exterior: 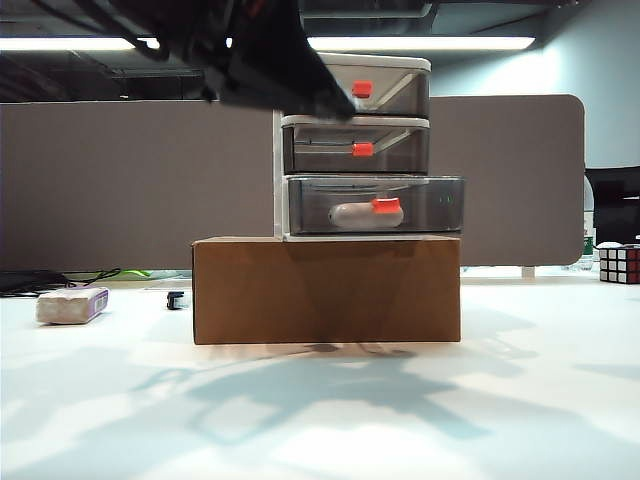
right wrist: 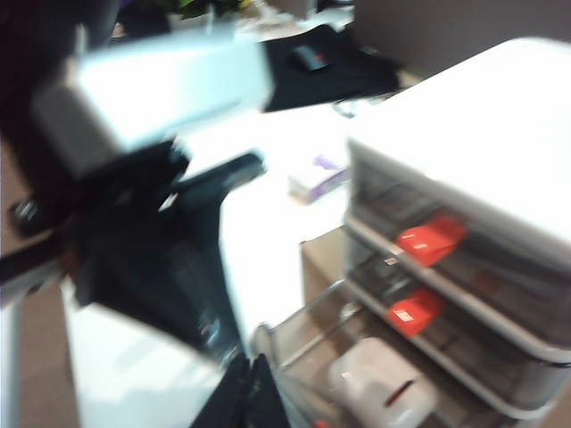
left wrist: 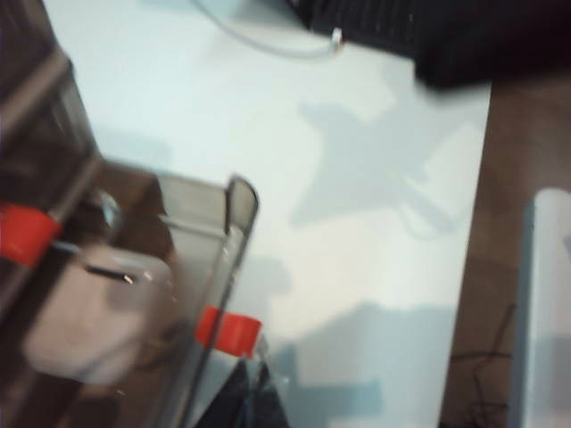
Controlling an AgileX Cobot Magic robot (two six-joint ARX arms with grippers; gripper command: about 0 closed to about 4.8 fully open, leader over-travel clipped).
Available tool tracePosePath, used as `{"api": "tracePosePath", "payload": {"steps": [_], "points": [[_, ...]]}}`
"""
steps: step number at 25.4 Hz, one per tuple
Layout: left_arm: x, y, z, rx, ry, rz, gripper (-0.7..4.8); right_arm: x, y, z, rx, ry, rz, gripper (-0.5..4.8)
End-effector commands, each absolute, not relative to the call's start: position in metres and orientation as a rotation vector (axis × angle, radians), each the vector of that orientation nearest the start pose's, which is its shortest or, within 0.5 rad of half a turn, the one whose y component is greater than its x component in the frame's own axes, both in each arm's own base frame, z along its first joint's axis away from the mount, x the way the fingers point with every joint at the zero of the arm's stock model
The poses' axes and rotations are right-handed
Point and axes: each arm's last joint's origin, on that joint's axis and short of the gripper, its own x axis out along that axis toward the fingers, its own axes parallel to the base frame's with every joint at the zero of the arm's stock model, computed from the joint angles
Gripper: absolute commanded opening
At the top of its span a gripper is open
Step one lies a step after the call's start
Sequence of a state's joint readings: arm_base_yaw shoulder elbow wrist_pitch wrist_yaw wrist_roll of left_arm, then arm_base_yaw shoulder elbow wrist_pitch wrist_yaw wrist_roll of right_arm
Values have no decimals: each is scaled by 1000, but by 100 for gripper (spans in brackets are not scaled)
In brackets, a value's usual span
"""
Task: Open the third layer of the drawer on the table, pick up the earphone case on the table and put it in, and finally close the drawer.
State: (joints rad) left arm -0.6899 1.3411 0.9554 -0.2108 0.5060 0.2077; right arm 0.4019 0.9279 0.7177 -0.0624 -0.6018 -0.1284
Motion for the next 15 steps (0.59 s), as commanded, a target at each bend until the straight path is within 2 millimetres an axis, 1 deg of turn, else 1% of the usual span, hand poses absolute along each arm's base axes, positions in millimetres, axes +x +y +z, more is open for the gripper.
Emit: {"api": "tracePosePath", "payload": {"steps": [1, 2, 5, 6, 11, 15], "points": [[218, -199, 258, 213, 582, -1223, -6, 181, 93, 301, -100, 196, 967, -5], [221, -201, 252, 207, 611, -1221, -6, 181, 93, 300, -101, 201, 964, -5], [221, -208, 242, 203, 657, -1227, -6, 181, 93, 300, -102, 200, 960, -5], [221, -211, 239, 215, 663, -1210, -6, 182, 93, 300, -108, 200, 924, -5], [221, -218, 237, 275, 629, -1111, -6, 185, 92, 299, -121, 205, 848, -5], [225, -220, 237, 268, 606, -1040, -6, 185, 92, 299, -124, 205, 838, -5]]}}
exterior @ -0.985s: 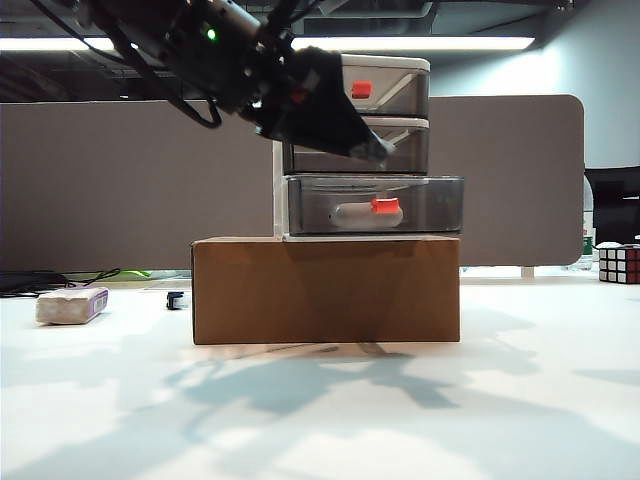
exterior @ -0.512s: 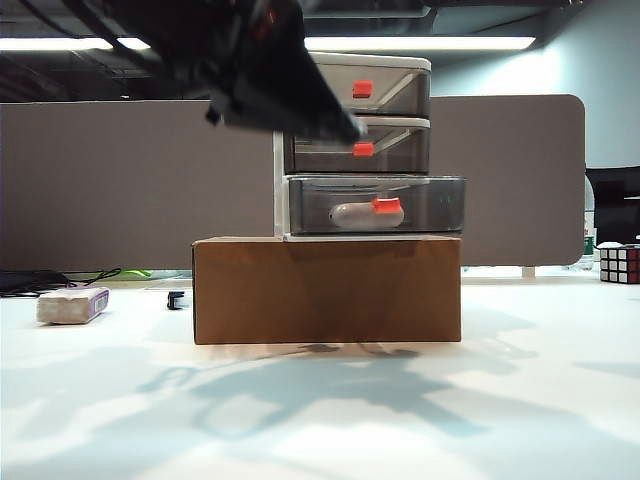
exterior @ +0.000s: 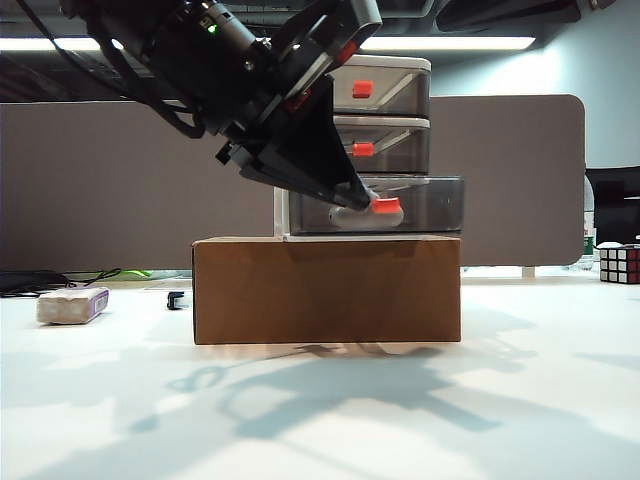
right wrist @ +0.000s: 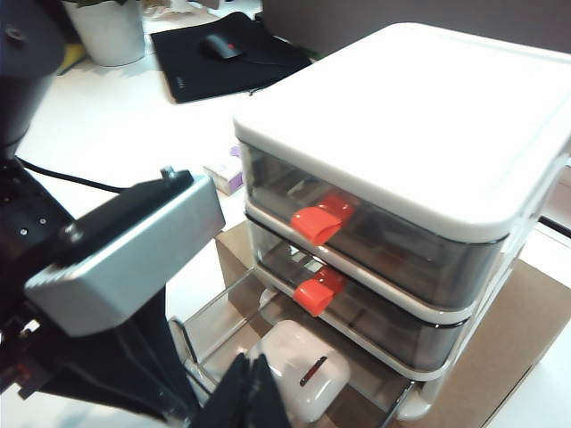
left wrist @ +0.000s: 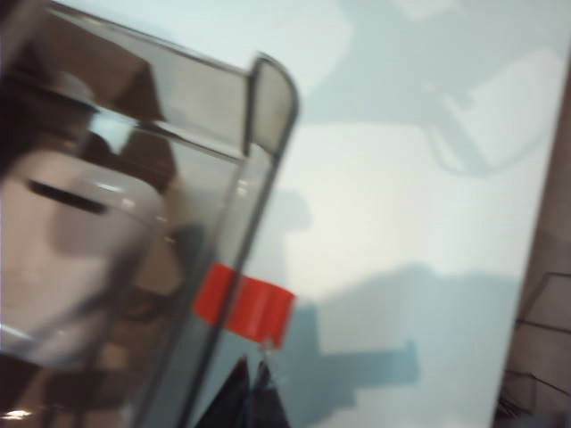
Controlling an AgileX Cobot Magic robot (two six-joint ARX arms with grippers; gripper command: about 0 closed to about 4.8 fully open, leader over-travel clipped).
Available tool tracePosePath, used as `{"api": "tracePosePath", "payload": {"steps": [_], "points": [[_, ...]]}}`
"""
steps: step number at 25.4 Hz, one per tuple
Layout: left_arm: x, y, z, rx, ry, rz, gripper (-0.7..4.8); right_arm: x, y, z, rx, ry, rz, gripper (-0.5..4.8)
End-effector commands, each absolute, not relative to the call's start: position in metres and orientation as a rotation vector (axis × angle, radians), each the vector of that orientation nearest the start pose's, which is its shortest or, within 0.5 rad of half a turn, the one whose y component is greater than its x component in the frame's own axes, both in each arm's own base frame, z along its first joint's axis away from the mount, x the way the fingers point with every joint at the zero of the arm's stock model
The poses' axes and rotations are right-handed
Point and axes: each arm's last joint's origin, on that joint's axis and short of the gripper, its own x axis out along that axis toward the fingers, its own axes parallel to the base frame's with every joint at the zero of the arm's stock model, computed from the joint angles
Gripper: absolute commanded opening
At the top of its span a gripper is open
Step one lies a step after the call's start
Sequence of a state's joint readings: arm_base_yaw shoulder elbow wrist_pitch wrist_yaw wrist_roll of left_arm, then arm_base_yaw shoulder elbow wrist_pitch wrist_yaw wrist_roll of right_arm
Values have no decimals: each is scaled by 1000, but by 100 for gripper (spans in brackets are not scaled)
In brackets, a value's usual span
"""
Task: Open the third layer of the drawer on the table, pick up the earphone case on the table and put it in, and finally close the drawer.
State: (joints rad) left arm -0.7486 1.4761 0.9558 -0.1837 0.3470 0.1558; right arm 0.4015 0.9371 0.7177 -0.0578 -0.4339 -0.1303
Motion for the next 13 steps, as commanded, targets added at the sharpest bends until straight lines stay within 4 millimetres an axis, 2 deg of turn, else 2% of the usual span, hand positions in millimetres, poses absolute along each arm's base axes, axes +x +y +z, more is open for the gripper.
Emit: {"api": "tracePosePath", "payload": {"steps": [1, 8, 13], "points": [[226, -220, 237, 274, 605, -1007, -6, 185, 92, 299, -124, 205, 838, -5], [230, -218, 238, 309, 561, -882, -6, 185, 92, 299, -127, 204, 839, -5], [233, -220, 239, 306, 531, -865, -6, 185, 92, 299, -136, 200, 840, -5]]}}
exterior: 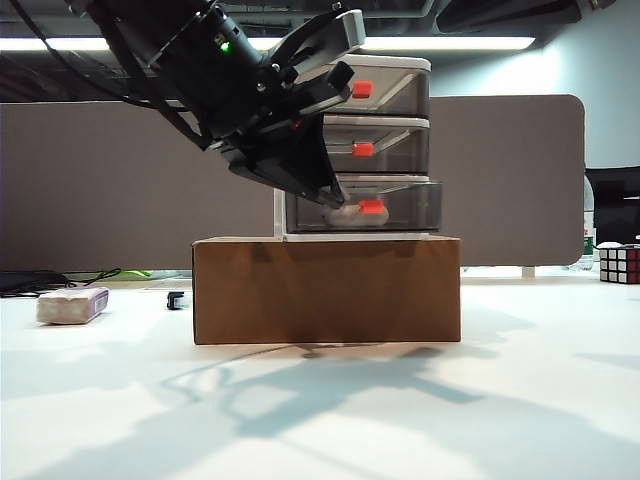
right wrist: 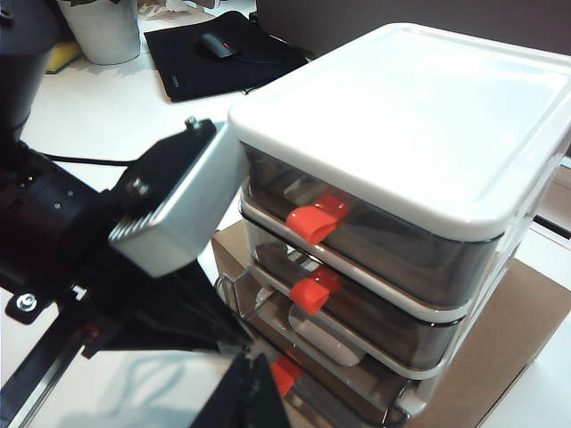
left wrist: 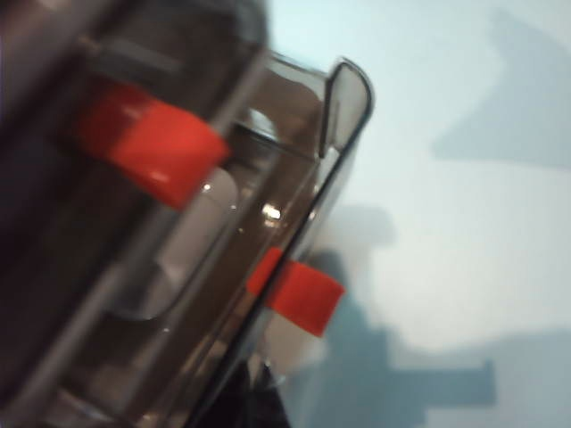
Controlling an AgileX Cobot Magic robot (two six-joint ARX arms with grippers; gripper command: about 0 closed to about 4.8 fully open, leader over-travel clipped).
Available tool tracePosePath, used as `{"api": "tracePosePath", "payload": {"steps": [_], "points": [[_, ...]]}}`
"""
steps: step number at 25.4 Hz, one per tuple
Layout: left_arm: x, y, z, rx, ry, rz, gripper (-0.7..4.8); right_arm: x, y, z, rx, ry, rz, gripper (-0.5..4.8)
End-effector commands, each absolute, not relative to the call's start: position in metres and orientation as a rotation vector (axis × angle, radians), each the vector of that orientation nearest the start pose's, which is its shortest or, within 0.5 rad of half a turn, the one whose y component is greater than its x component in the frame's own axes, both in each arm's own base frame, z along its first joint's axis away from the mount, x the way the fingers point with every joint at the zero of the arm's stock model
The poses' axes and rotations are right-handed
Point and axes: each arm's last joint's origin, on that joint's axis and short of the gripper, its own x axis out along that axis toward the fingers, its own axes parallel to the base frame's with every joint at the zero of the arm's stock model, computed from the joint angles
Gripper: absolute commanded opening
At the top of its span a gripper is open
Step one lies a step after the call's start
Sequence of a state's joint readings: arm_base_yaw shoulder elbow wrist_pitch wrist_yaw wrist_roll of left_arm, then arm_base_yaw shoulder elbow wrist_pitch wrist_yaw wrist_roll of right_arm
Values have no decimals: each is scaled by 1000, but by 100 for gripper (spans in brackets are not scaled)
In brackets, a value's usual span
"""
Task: Open the third layer of the drawer on the table, pick up the earphone case on the table and put it in, and finally close the drawer.
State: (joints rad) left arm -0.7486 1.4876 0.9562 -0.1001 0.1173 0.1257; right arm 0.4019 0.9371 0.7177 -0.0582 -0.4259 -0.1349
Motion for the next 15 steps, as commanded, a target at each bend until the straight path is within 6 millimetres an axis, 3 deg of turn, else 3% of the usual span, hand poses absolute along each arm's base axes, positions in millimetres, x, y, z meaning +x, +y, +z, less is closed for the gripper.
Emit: {"api": "tracePosePath", "payload": {"steps": [1, 6, 15], "points": [[234, -221, 237, 309, 527, -849, -6, 185, 92, 299, -140, 199, 840, -5], [240, -236, 222, 354, 488, -733, -6, 185, 92, 299, -145, 197, 840, -5], [214, -263, 225, 445, 388, -631, -6, 185, 92, 298, -145, 204, 841, -5]]}}
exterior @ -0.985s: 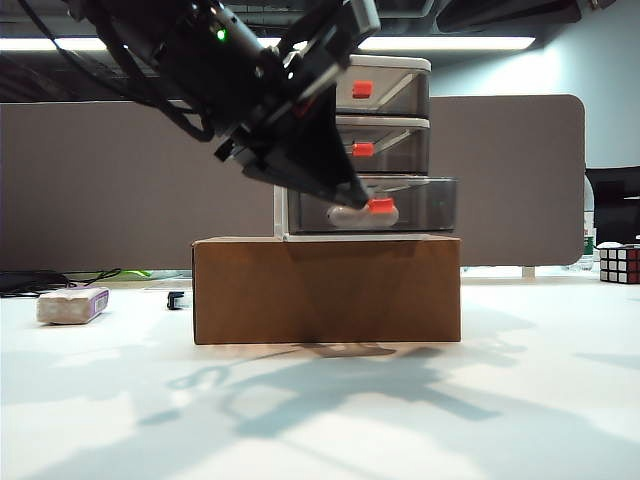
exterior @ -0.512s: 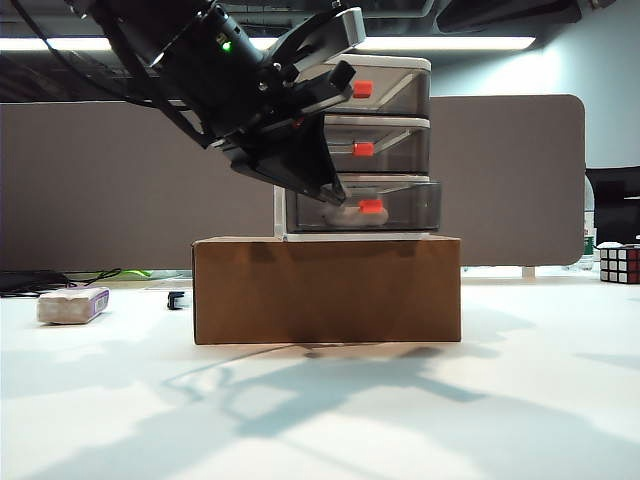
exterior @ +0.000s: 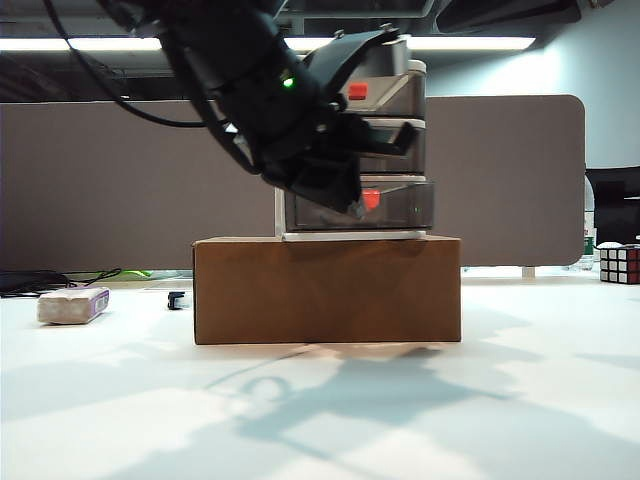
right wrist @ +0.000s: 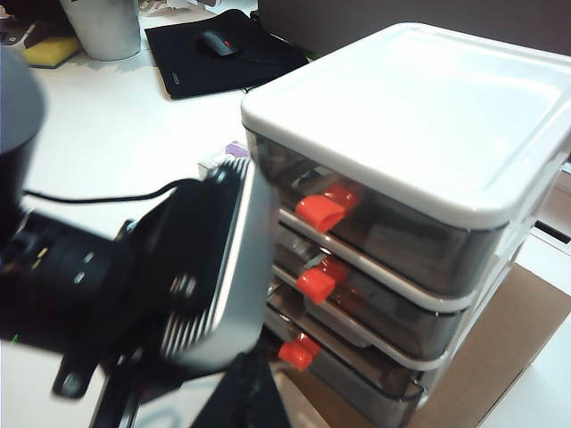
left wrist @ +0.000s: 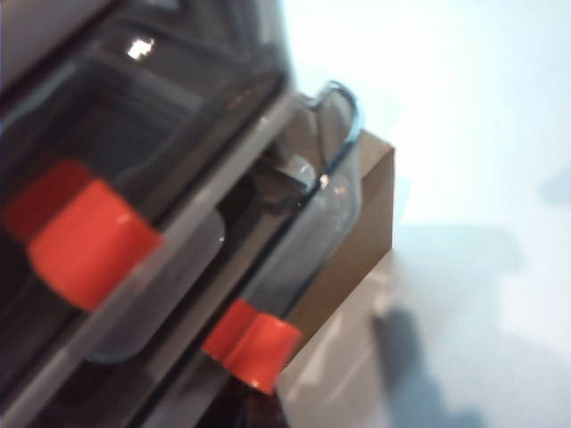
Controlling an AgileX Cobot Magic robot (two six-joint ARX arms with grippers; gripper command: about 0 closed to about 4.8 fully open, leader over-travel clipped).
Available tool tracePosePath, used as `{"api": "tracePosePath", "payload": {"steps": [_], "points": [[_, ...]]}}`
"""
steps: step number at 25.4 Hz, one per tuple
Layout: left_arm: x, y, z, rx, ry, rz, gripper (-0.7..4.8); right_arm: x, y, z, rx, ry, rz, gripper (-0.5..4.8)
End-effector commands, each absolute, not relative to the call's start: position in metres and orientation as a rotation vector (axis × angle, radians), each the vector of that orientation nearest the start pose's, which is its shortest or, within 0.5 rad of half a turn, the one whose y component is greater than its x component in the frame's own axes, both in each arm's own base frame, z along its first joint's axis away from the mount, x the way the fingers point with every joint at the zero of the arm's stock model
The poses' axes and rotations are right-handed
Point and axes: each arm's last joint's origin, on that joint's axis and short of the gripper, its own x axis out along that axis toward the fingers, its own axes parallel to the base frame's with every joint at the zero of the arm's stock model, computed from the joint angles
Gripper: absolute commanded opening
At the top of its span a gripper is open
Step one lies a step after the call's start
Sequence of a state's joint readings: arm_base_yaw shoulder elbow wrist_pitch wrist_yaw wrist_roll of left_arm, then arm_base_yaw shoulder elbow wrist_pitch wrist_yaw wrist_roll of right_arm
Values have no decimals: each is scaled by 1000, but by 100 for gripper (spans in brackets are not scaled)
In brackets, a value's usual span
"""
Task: Open the third layer of the drawer on the table, pick up the earphone case on the table and put it in, and finally close the drawer.
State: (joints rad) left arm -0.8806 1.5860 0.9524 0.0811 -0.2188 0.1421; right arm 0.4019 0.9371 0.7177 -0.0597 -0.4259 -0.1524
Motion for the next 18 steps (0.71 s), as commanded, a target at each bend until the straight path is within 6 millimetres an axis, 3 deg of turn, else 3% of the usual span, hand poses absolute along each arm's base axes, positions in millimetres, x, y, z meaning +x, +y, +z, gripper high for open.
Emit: {"api": "tracePosePath", "payload": {"steps": [1, 18], "points": [[213, -264, 225, 449, 386, -619, -6, 185, 92, 298, -145, 204, 841, -5], [225, -251, 225, 513, 376, -481, -6, 185, 92, 298, -145, 208, 841, -5]]}}
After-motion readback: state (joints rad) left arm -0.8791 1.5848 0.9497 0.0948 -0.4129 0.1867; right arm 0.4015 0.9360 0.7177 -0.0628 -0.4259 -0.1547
